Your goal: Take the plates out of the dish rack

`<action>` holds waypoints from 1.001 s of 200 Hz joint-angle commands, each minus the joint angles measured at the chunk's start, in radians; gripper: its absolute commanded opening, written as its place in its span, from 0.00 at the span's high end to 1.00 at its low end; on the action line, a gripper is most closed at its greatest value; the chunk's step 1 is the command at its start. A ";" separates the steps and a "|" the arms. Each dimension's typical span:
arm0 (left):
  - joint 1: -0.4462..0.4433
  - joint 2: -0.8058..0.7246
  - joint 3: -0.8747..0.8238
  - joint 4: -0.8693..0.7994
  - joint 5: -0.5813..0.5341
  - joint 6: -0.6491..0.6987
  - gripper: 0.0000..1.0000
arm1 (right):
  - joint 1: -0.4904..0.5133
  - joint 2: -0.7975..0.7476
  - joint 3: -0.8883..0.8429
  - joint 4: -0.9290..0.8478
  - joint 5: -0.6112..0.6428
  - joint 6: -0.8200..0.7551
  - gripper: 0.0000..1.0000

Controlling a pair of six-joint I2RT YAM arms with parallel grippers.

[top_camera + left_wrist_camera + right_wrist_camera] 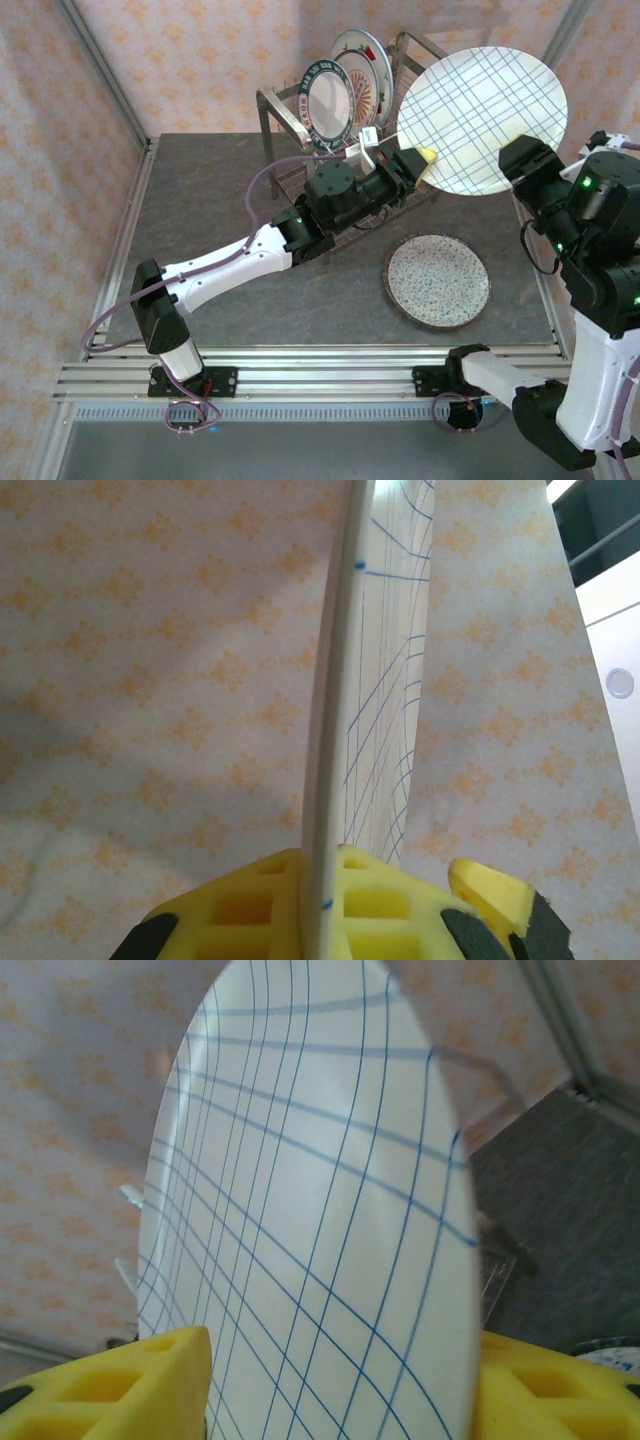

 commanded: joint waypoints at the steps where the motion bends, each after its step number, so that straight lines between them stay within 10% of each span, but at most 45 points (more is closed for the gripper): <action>1: 0.008 -0.051 0.001 0.073 0.001 0.045 1.00 | 0.002 0.009 0.102 -0.102 0.147 -0.088 0.38; 46: 0.009 -0.060 0.015 -0.011 0.023 0.106 1.00 | 0.002 0.002 0.184 -0.076 0.247 -0.215 0.37; 136: -0.027 -0.084 -0.135 -0.044 0.046 0.226 1.00 | 0.002 0.069 0.257 -0.102 -0.101 -0.408 0.38; 200: -0.049 -0.063 -0.315 0.050 0.087 0.211 1.00 | 0.002 0.063 0.180 -0.165 -0.126 -0.406 0.40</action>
